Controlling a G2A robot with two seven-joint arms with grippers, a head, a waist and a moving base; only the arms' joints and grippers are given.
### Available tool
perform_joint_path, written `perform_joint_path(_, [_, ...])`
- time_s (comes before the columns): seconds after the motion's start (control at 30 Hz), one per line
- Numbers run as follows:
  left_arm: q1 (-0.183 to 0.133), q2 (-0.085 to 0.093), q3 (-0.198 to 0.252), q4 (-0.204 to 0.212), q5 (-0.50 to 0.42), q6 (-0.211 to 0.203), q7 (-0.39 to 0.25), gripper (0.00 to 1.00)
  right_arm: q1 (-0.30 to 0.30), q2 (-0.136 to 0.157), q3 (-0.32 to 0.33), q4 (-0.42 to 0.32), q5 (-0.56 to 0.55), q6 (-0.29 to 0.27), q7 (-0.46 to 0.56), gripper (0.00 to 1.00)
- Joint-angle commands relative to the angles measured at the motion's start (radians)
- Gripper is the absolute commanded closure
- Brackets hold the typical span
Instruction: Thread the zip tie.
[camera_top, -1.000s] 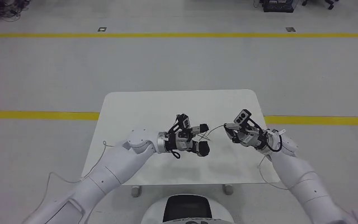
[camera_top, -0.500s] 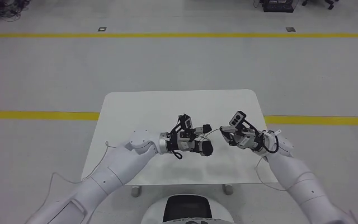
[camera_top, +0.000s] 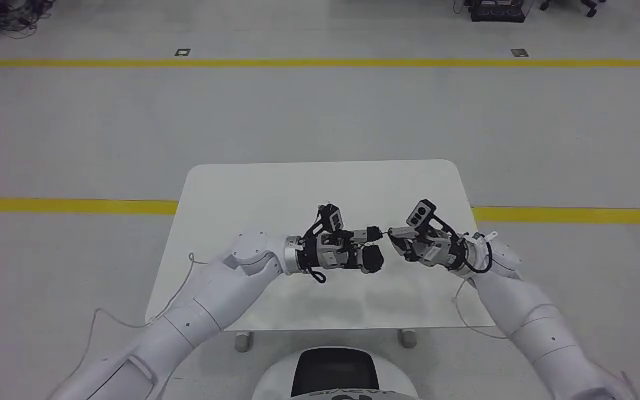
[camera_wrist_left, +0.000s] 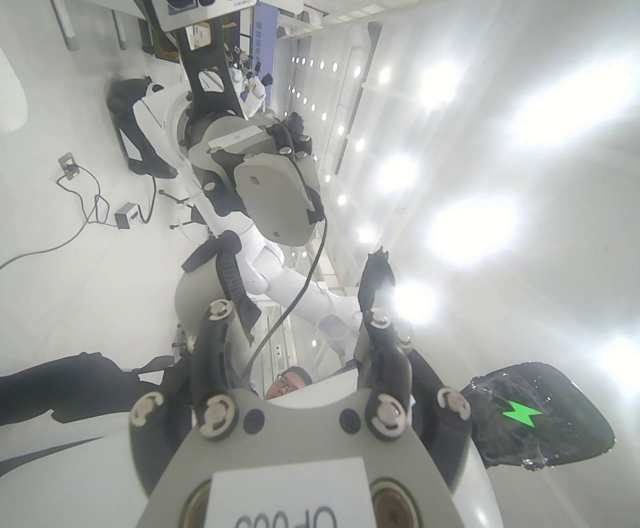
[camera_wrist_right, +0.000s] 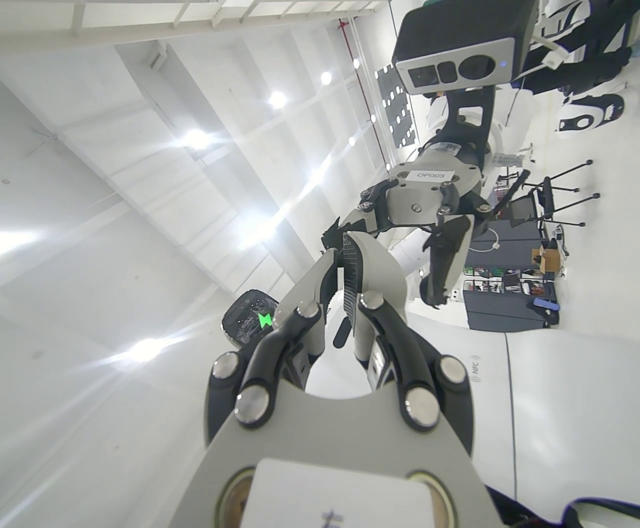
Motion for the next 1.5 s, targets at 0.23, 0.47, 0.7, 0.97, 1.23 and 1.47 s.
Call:
perform_joint_path(0.23, [0.02,0.007,-0.027,-0.006,0.01,0.001,0.005,0.67,-0.015,0.023,0.041,0.002,-0.109,0.027,0.0,1.0])
perform_joint_path(0.47, [0.028,0.009,-0.041,-0.012,0.023,0.006,0.01,0.73,-0.015,0.035,0.047,0.006,-0.2,0.052,0.0,1.0])
perform_joint_path(0.7, [0.03,0.008,-0.041,-0.016,0.044,0.016,0.018,0.75,-0.017,0.034,0.042,-0.004,-0.199,0.052,0.0,1.0])
perform_joint_path(0.97, [0.03,0.004,-0.036,-0.016,0.061,0.023,0.023,0.78,-0.019,0.032,0.028,-0.019,-0.2,0.05,0.0,1.0])
perform_joint_path(1.23, [0.03,0.002,-0.033,-0.014,0.079,0.028,0.025,0.79,-0.018,0.032,0.019,-0.025,-0.188,0.038,0.0,1.0])
perform_joint_path(1.47, [0.028,-0.001,-0.029,-0.011,0.09,0.036,0.025,0.83,-0.017,0.034,0.016,-0.029,-0.181,0.031,0.0,1.0])
